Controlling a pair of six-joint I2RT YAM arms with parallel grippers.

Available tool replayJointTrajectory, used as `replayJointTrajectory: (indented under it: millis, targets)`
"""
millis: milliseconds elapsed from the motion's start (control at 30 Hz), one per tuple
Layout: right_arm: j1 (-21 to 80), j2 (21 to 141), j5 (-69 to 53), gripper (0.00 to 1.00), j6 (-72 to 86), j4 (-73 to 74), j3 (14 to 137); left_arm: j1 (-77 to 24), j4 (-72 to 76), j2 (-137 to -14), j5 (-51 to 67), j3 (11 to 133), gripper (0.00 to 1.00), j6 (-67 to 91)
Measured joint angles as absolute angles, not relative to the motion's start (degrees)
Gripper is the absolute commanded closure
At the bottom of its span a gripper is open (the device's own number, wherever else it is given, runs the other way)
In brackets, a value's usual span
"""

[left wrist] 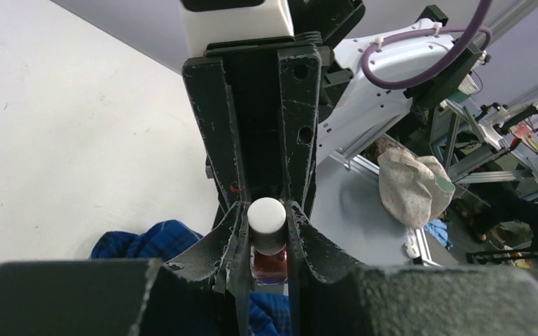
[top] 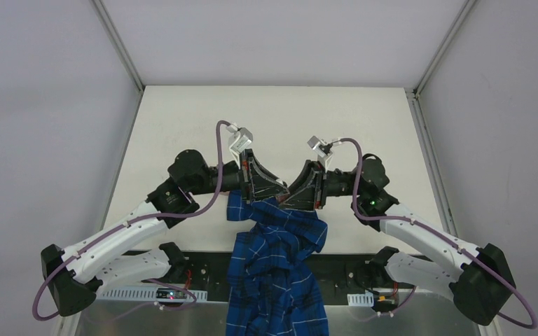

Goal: Paint the nails
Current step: Screw the nail polish bottle.

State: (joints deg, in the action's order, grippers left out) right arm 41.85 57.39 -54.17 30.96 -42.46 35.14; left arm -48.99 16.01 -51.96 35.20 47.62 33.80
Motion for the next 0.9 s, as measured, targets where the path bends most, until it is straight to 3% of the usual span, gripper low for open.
replayJointTrajectory:
  millis: [267, 333, 433, 533, 700, 900]
  targets:
    - [41.5, 57.82, -57.41, 1.0, 33.71, -47.46, 34.7, -50.3, 18.2, -51.96, 36.51, 47.62, 0.99, 31.97]
    - [41.45, 57.82, -57.36, 1.0, 33.85, -47.75, 34.48, -50.33, 18.15, -51.96, 36.45, 47.59, 0.78, 31.9]
    - [41.34, 57.54, -56.86, 1.0, 33.8, -46.63, 34.15, -50.46, 18.33, -51.96, 35.75, 47.0, 0.38, 31.81]
    - [40.97, 56.82, -55.2, 1.0, 33.15, -42.41, 33.8, -51.62, 18.28, -51.96, 35.29, 46.72, 0.21, 30.94]
    - [40.66, 52.36, -50.22, 1.0, 29.95, -32.75, 33.3, -51.81, 17.04, -52.14, 31.53, 46.63, 0.13, 30.57]
    - [41.04, 46.72, -42.85, 1.0, 25.67, -23.31, 32.4, -51.66, 11.29, -53.06, 20.18, 46.7, 0.11, 30.41]
